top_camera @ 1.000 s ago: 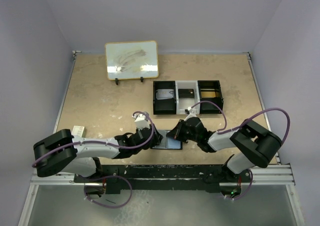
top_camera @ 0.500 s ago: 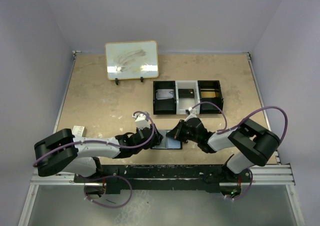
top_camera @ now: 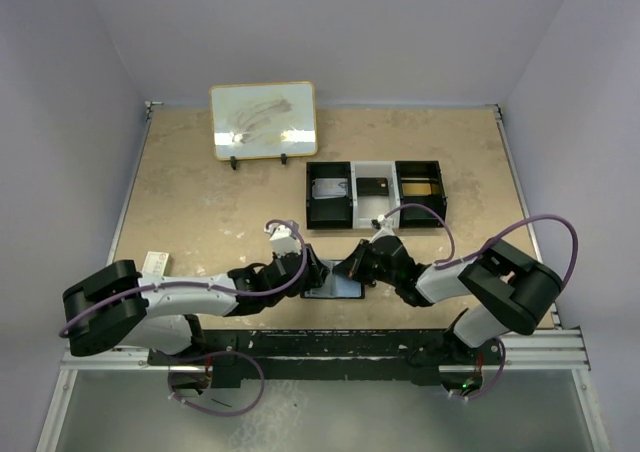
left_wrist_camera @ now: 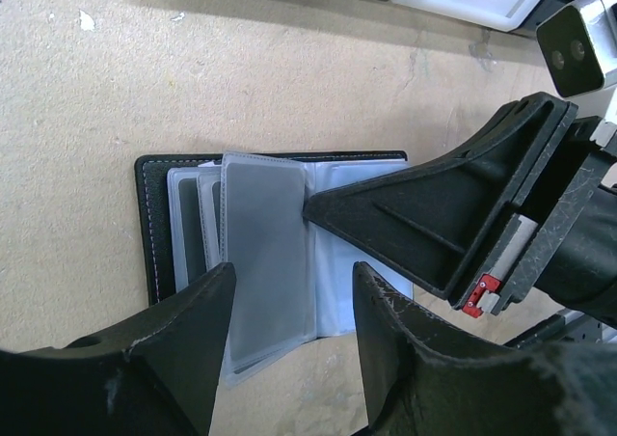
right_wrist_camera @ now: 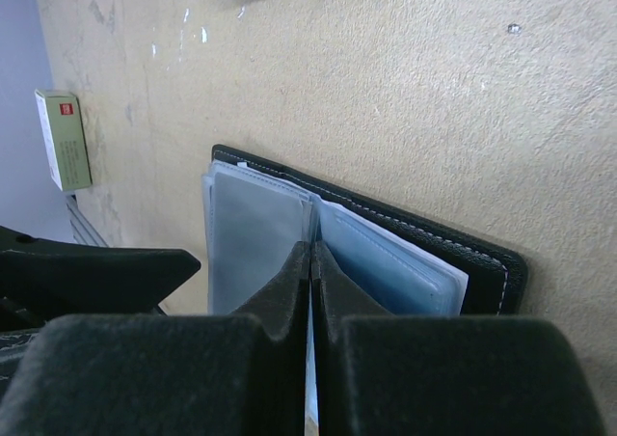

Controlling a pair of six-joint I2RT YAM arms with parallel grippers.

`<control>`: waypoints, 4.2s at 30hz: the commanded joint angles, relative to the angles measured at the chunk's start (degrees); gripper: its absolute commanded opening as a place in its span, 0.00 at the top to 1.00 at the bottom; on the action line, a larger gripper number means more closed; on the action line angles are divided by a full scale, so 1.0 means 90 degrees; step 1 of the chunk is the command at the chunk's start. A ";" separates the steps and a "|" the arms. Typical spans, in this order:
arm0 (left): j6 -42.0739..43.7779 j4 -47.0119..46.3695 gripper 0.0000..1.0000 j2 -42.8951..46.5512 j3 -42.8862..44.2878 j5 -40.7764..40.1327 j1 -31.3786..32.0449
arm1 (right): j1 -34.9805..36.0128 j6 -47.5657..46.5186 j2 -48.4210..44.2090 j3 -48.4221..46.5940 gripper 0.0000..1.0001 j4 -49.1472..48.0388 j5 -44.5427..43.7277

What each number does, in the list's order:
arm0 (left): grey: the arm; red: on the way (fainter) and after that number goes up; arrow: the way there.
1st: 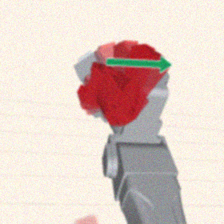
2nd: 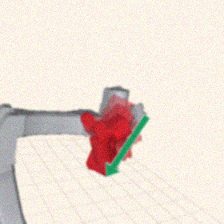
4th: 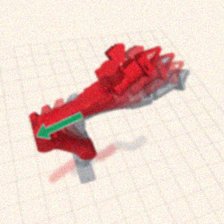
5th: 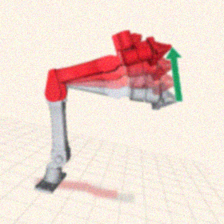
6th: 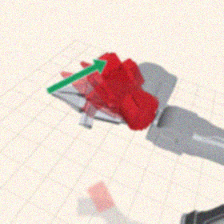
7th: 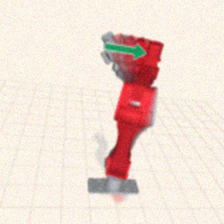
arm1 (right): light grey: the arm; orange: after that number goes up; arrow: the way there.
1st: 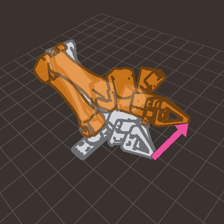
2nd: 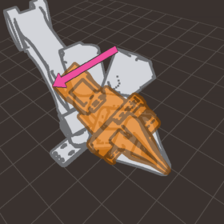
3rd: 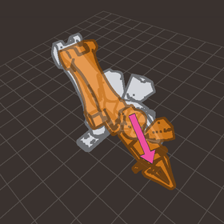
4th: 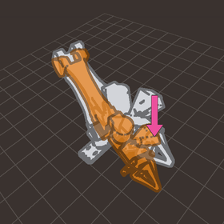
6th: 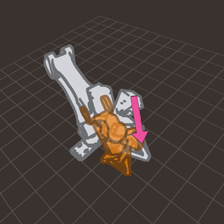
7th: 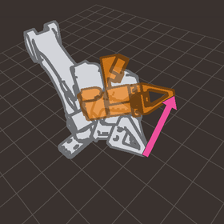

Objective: Take the credit cards out of the card holder

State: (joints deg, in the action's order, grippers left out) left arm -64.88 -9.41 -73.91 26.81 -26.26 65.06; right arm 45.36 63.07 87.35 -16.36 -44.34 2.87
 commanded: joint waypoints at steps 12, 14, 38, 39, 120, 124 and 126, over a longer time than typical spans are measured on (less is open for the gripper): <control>0.0332 0.0134 0.48 -0.0139 0.0494 -0.0240 0.0018 | -0.0057 -0.0219 0.0057 0.0499 1.00 0.1479 -0.0516; 0.0405 0.0163 0.48 -0.0226 0.0576 -0.0214 0.0018 | -0.0060 -0.0220 0.0051 0.0503 1.00 0.1474 -0.0515; 0.1089 0.0014 0.47 -0.0831 0.0861 0.0209 -0.0459 | -0.0060 -0.0264 0.0269 0.0526 1.00 0.1257 -0.0418; 0.1087 -0.0011 0.47 -0.0781 0.0845 0.0184 -0.0461 | -0.0060 -0.0269 0.0281 0.0527 1.00 0.1255 -0.0410; 0.0331 -0.0596 0.52 -0.0738 0.0131 0.1212 -0.0441 | -0.0196 0.0486 0.1437 0.1326 1.00 -0.1002 -0.0024; 0.0411 -0.0656 0.52 -0.0857 0.0232 0.1422 -0.0423 | -0.0225 0.0564 0.1314 0.1290 1.00 -0.0787 -0.0055; 0.0417 -0.0806 0.52 -0.0861 0.0218 0.1515 -0.0404 | -0.0240 0.0580 0.1234 0.1309 1.00 -0.0757 -0.0065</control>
State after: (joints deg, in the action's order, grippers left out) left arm -60.88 -14.24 -81.10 28.45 -17.19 60.55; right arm 43.57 71.02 96.92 -7.03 -69.80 4.49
